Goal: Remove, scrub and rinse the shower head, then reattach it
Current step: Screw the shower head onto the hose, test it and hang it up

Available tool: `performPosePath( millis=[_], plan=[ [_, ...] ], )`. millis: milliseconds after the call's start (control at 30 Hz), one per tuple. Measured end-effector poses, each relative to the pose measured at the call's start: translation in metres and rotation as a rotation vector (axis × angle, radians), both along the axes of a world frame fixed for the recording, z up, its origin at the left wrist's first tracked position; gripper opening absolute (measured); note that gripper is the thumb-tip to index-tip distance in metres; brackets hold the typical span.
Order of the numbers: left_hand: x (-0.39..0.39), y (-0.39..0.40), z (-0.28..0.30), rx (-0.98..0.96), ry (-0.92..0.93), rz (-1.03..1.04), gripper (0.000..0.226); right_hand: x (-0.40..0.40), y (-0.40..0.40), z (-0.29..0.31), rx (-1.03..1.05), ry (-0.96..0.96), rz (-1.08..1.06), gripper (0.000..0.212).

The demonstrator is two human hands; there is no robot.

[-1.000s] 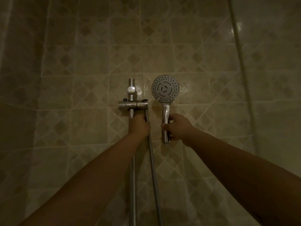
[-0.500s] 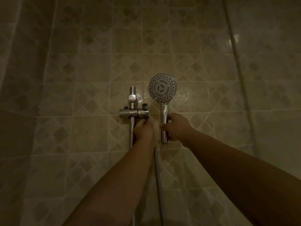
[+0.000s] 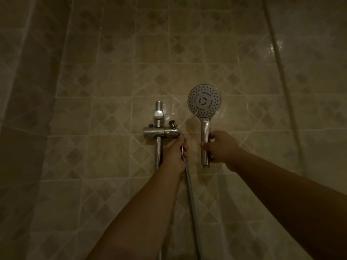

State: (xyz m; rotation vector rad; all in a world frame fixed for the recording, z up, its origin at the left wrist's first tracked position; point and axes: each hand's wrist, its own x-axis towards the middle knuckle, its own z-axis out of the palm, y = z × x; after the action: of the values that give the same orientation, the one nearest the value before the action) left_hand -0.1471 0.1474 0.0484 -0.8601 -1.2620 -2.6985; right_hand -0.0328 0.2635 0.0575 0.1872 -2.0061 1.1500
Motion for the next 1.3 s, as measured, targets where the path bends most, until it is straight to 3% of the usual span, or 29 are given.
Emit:
performPosePath(
  millis=[233, 400, 533, 667, 800, 967, 1100, 1300],
  plan=[
    [-0.010, 0.002, -0.001, 0.064, 0.052, -0.084, 0.021, -0.006, 0.000, -0.001, 0.015, -0.007, 0.008, 0.028],
    [-0.011, 0.000, 0.001, -0.025, 0.088, -0.051, 0.023, -0.012, 0.002, -0.005, 0.036, -0.014, -0.001, 0.023],
    [-0.006, 0.008, 0.002, 0.142, 0.101, -0.056, 0.005, -0.017, 0.004, -0.006, 0.000, -0.022, 0.008, 0.025],
    [0.001, 0.010, -0.001, 0.221, 0.107, -0.127, 0.012, -0.016, 0.008, -0.009, -0.015, -0.025, 0.018, 0.025],
    [0.007, 0.011, -0.017, -0.067, 0.173, 0.010, 0.014, -0.010, 0.012, -0.010, -0.027, 0.003, 0.017, 0.018],
    [0.021, 0.011, -0.052, -0.398, 0.299, 0.180, 0.016, 0.001, 0.016, -0.012, -0.028, 0.029, 0.006, 0.026],
    [0.038, -0.003, -0.089, -0.543, 0.324, 0.105, 0.017, 0.015, 0.019, -0.025, -0.049, 0.010, 0.021, 0.019],
    [0.063, -0.035, -0.158, -0.457, 0.231, -0.102, 0.023, 0.037, 0.009, -0.069, -0.077, -0.055, 0.104, 0.016]
  ],
)
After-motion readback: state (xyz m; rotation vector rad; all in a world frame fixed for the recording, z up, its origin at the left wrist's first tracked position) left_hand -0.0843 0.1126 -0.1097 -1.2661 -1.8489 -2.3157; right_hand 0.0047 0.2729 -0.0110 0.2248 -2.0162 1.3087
